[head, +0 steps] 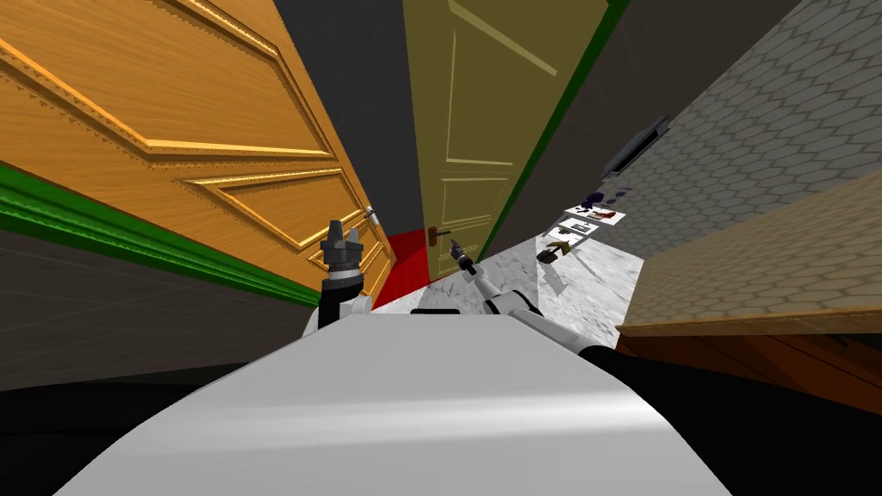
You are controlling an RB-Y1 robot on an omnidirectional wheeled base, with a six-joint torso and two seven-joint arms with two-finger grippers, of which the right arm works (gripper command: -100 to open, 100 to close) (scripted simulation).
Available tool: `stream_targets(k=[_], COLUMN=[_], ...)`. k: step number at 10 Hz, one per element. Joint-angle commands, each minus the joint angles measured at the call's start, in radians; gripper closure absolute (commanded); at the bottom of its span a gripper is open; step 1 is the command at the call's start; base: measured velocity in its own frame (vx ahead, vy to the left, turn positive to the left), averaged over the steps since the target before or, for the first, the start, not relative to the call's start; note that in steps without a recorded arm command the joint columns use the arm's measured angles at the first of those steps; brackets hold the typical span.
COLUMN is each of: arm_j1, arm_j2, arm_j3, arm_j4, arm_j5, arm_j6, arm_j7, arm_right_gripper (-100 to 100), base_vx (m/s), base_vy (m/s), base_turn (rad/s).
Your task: Push the door open
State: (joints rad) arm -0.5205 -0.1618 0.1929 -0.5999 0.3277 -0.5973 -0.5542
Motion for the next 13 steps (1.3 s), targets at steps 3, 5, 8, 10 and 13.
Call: stream_targets(k=[3, 5, 8, 10, 13], arm_j1=[-0.002, -0.003, -0.004, -0.004, -0.004], arm_j2=[0.006, 0.010, 0.015, 0.014, 0.014], arm_j3=[-0.009, -0.015, -0.023, -0.022, -0.022], arm_j4=[0.003, 0.005, 0.008, 0.008, 0.008], arm_j5=[-0.006, -0.010, -0.015, -0.014, -0.014], arm_j6=[0.006, 0.010, 0.014, 0.013, 0.013], arm_j7=[0.012, 0.021, 0.032, 0.030, 0.030], arm_right_gripper=[-100, -100, -100, 100, 100], base_vx=[0.167, 0.200, 0.208, 0.038, -0.023], base_vy=[0.074, 0.103, 0.082, 0.019, -0.014], base_turn=[0.031, 0.041, 0.034, -0.001, 0.003])
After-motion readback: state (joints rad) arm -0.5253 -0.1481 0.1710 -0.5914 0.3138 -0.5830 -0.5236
